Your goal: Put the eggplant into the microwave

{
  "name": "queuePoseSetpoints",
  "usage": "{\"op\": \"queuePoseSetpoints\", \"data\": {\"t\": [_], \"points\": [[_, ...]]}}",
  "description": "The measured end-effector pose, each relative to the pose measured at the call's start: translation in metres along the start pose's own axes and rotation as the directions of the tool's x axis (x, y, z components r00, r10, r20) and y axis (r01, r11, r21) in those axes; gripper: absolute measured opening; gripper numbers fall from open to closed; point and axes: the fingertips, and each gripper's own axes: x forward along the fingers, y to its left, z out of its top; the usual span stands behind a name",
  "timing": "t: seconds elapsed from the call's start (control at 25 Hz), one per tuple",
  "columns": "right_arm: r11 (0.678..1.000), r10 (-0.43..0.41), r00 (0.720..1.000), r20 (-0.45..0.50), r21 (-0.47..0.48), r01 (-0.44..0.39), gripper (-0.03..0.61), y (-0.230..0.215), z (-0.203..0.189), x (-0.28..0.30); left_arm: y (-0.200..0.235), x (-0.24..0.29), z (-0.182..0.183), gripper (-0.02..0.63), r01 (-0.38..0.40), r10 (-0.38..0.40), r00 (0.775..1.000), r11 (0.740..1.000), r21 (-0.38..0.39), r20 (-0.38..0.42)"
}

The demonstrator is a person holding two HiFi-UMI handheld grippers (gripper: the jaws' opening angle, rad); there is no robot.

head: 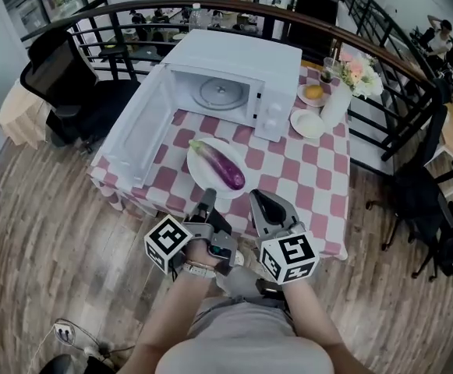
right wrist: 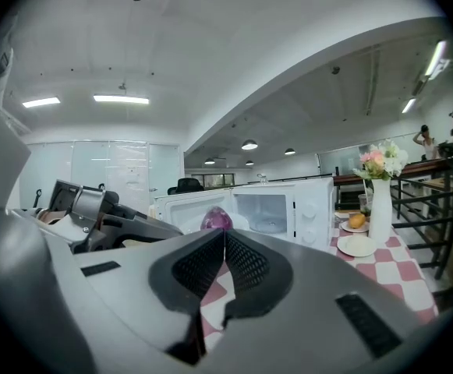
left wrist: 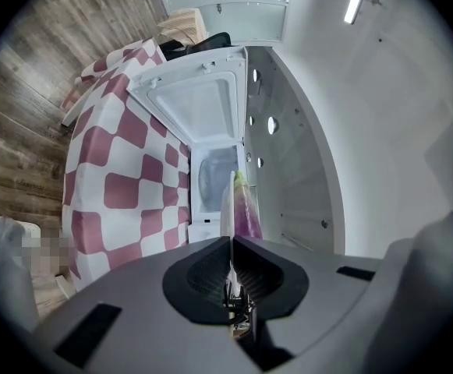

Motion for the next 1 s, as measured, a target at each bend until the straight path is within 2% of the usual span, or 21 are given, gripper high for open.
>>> {"op": "queuePoseSetpoints", "data": {"t": [0.28, 0.64, 1.0], "points": [[1.000, 0.006, 1.000, -0.012, 0.008, -0.006, 0.026, -0.019, 0.003, 0.048, 0.006, 0.037, 0.028, 0.012, -0.013, 0.014, 1.000, 1.000, -0.010, 0.019], [0.998, -0.013, 1.000, -0.025, 0.053, 0.014, 0.026, -0.040, 0.001, 0.089, 0.009, 0.079, 0.053, 0.012, -0.031, 0.031, 0.999, 0.999, 0.008, -0.009], [0.998, -0.021, 0.999, -0.044, 0.055, 0.023, 0.026, -0.059, 0.002, 0.127, 0.013, 0.125, 0.076, 0.012, -0.040, 0.040, 0.999, 0.999, 0.016, -0.025]]}}
